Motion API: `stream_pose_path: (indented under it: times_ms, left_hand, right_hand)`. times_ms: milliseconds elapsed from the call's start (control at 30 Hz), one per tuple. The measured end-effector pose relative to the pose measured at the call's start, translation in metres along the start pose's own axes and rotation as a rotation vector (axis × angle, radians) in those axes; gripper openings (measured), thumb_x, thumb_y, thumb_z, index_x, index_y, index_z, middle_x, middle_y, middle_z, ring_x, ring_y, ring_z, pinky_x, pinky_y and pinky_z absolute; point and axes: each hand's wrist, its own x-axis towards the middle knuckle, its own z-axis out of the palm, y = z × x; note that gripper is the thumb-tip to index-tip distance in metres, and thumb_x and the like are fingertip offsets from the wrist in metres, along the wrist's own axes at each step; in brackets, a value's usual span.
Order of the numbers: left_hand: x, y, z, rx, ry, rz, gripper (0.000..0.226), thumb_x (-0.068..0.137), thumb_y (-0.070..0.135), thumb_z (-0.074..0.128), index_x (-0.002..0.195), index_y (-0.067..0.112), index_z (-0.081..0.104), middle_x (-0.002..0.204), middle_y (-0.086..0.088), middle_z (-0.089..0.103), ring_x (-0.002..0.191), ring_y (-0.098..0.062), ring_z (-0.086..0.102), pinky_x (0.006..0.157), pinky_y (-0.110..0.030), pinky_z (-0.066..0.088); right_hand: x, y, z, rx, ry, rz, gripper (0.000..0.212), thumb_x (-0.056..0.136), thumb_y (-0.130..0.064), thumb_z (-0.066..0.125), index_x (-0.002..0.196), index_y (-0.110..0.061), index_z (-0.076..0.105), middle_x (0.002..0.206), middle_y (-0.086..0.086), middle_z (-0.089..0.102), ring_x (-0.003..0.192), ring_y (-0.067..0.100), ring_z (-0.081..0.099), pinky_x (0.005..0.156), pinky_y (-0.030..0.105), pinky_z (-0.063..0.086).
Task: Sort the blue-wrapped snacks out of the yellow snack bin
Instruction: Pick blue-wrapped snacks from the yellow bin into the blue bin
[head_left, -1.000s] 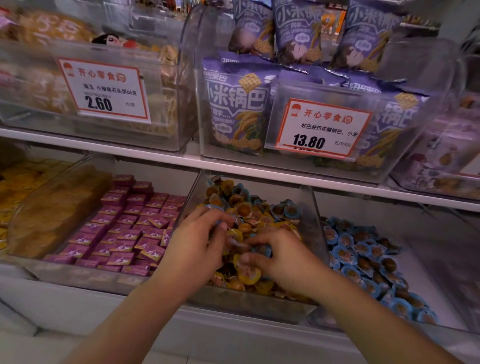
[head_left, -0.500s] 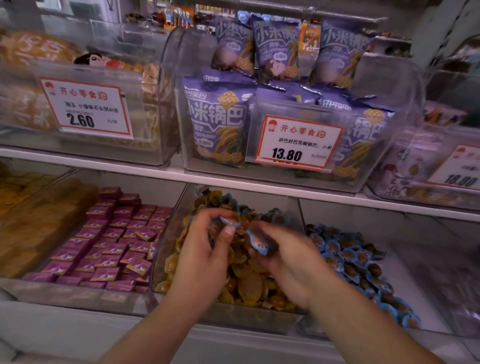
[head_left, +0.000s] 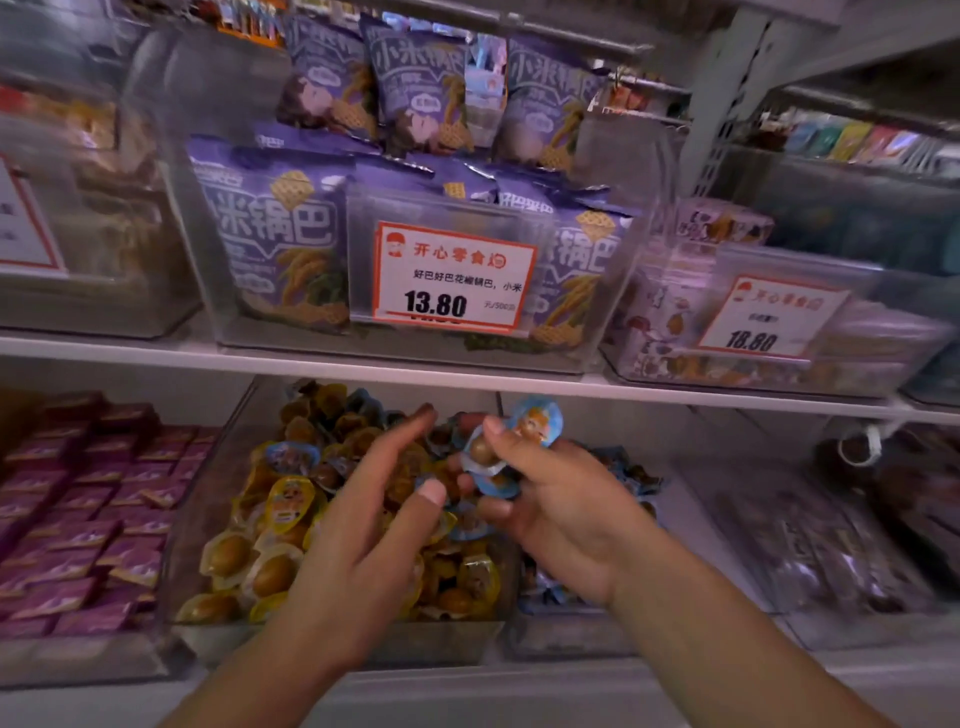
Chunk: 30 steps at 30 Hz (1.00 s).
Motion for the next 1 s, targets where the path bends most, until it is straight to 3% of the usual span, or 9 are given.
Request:
stream_pose_path:
  times_ms: [167, 267, 367, 500, 600, 700, 833, 933, 1000]
  left_hand:
    - [0.004, -0.021, -0.007, 0.388, -0.102, 0.035, 0.034, 0.093, 0.053, 0.047, 0.124, 0.044, 0.057, 0.126, 0.031, 0.054, 0.119, 0.008, 0.051, 0.095, -0.008, 0.039]
    - [0.005, -0.029, -0.005, 0.624, -0.261, 0.068, 0.035, 0.094, 0.048, 0.05, 0.127, 0.039, 0.059, 0.131, 0.024, 0.055, 0.122, -0.004, 0.054, 0.101, -0.031, 0.046]
    - [0.008, -0.034, -0.001, 0.761, -0.359, 0.059, 0.037, 0.092, 0.049, 0.056, 0.128, 0.044, 0.058, 0.135, 0.024, 0.053, 0.123, -0.005, 0.053, 0.102, -0.034, 0.045]
    - [0.011, -0.04, 0.001, 0.875, -0.344, 0.064, 0.044, 0.088, 0.049, 0.062, 0.13, 0.039, 0.058, 0.143, 0.014, 0.048, 0.125, -0.017, 0.054, 0.101, -0.04, 0.046]
    - [0.013, -0.04, -0.001, 0.983, -0.38, 0.105, 0.057, 0.088, 0.063, 0.04, 0.137, 0.037, 0.053, 0.15, 0.01, 0.044, 0.144, -0.018, 0.035, 0.117, -0.049, 0.027]
    - [0.016, -0.045, -0.008, 1.024, -0.441, 0.063, 0.059, 0.089, 0.071, 0.033, 0.139, 0.044, 0.049, 0.153, 0.021, 0.036, 0.147, -0.008, 0.025, 0.123, -0.048, 0.006]
    - [0.019, -0.045, -0.023, 1.009, -0.432, 0.071, 0.042, 0.089, 0.052, 0.057, 0.13, 0.042, 0.058, 0.145, 0.018, 0.047, 0.131, -0.011, 0.049, 0.122, -0.041, 0.011]
    - [0.021, -0.043, -0.038, 0.945, -0.403, 0.045, 0.042, 0.084, 0.043, 0.063, 0.126, 0.042, 0.062, 0.141, 0.018, 0.051, 0.131, -0.009, 0.049, 0.12, -0.037, 0.016]
    - [0.02, -0.041, -0.047, 0.887, -0.412, 0.047, 0.038, 0.082, 0.044, 0.064, 0.12, 0.044, 0.065, 0.136, 0.021, 0.053, 0.13, -0.004, 0.046, 0.119, -0.036, 0.023]
  right_hand:
    - [0.007, -0.036, -0.082, -0.606, 0.2, -0.098, 0.021, 0.091, -0.017, 0.069, 0.111, -0.011, 0.07, 0.099, 0.015, 0.074, 0.079, 0.015, 0.071, 0.064, 0.03, 0.058]
    - [0.012, -0.042, -0.135, -1.018, 0.285, -0.018, 0.044, 0.085, -0.009, 0.075, 0.128, -0.01, 0.063, 0.108, 0.009, 0.072, 0.093, 0.016, 0.068, 0.079, 0.029, 0.058]
    - [0.018, -0.043, -0.164, -1.098, 0.393, -0.071, 0.036, 0.088, -0.004, 0.069, 0.123, -0.006, 0.066, 0.101, 0.001, 0.07, 0.089, 0.012, 0.066, 0.075, 0.014, 0.053]
    - [0.032, -0.039, -0.151, -1.201, 0.497, -0.294, 0.023, 0.094, -0.005, 0.057, 0.109, -0.009, 0.073, 0.115, 0.01, 0.071, 0.11, 0.023, 0.065, 0.101, 0.032, 0.049]
    - [0.034, -0.026, -0.108, -1.247, 0.397, -0.487, 0.026, 0.092, -0.006, 0.054, 0.106, -0.018, 0.073, 0.108, 0.001, 0.073, 0.096, 0.013, 0.067, 0.093, 0.026, 0.051]
    - [0.033, -0.009, -0.056, -1.379, 0.137, -0.668, 0.029, 0.091, -0.016, 0.054, 0.115, -0.023, 0.07, 0.109, -0.002, 0.068, 0.088, 0.011, 0.061, 0.084, 0.026, 0.05]
    - [0.037, 0.01, -0.016, -1.901, -0.235, -0.567, 0.038, 0.088, -0.032, 0.056, 0.125, -0.026, 0.061, 0.117, 0.001, 0.064, 0.116, 0.024, 0.052, 0.114, 0.042, 0.03]
    - [0.037, 0.019, -0.007, -2.179, -0.281, -0.399, 0.045, 0.081, -0.024, 0.064, 0.126, -0.026, 0.058, 0.121, 0.0, 0.062, 0.125, 0.028, 0.043, 0.12, 0.056, 0.007]
    - [0.038, 0.021, -0.002, -2.206, -0.264, -0.351, 0.048, 0.079, -0.014, 0.064, 0.126, -0.024, 0.057, 0.123, 0.002, 0.06, 0.127, 0.031, 0.04, 0.118, 0.063, 0.007]
